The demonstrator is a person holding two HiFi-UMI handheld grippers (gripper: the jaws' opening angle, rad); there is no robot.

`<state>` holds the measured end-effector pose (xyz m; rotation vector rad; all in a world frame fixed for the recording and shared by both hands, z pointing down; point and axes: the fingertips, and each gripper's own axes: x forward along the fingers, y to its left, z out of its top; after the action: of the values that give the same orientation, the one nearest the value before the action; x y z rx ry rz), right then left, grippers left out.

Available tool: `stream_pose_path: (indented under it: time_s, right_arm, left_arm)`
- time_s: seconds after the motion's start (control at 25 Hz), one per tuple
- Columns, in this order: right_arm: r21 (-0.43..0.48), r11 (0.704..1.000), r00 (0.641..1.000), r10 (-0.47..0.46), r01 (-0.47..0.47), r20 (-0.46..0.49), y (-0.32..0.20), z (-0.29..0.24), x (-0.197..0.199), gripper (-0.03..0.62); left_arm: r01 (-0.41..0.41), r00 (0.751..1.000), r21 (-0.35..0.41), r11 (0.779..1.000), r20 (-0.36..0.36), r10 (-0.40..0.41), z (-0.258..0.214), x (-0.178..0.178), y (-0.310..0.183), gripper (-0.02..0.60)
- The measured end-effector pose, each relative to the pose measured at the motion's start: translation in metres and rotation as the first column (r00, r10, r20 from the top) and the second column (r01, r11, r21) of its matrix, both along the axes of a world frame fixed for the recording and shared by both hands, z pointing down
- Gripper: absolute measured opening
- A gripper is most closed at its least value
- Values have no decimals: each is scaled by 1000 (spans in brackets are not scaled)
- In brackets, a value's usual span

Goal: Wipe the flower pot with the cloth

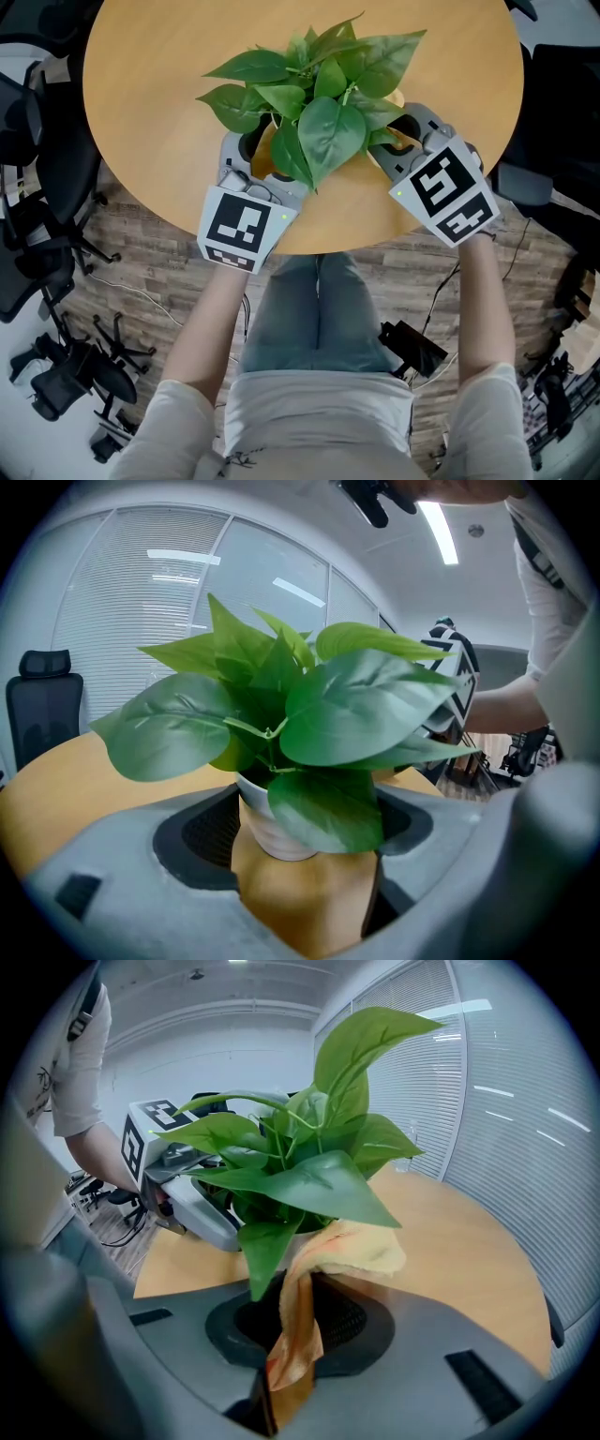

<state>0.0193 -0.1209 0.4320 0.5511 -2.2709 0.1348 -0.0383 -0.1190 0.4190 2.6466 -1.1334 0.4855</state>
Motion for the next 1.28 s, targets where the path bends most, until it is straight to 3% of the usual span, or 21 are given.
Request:
stream_pose_path:
  time_s: [0.64, 1.12, 1.28]
  right_arm:
    - [-32, 999, 1000, 20, -20, 7, 25, 8, 1, 55]
    - [-37, 999, 1000, 4, -4, -3, 37, 10, -1, 55]
    - [-40, 999, 1000, 5, -5, -2, 40, 9, -1, 57]
  left_arm:
    - [150, 989, -18, 989, 12, -149, 2, 8, 2, 402]
    - [300, 954, -24, 954, 21, -300, 1, 12, 6, 402]
    - [315, 949, -27, 949, 24, -314, 1, 13, 8, 402]
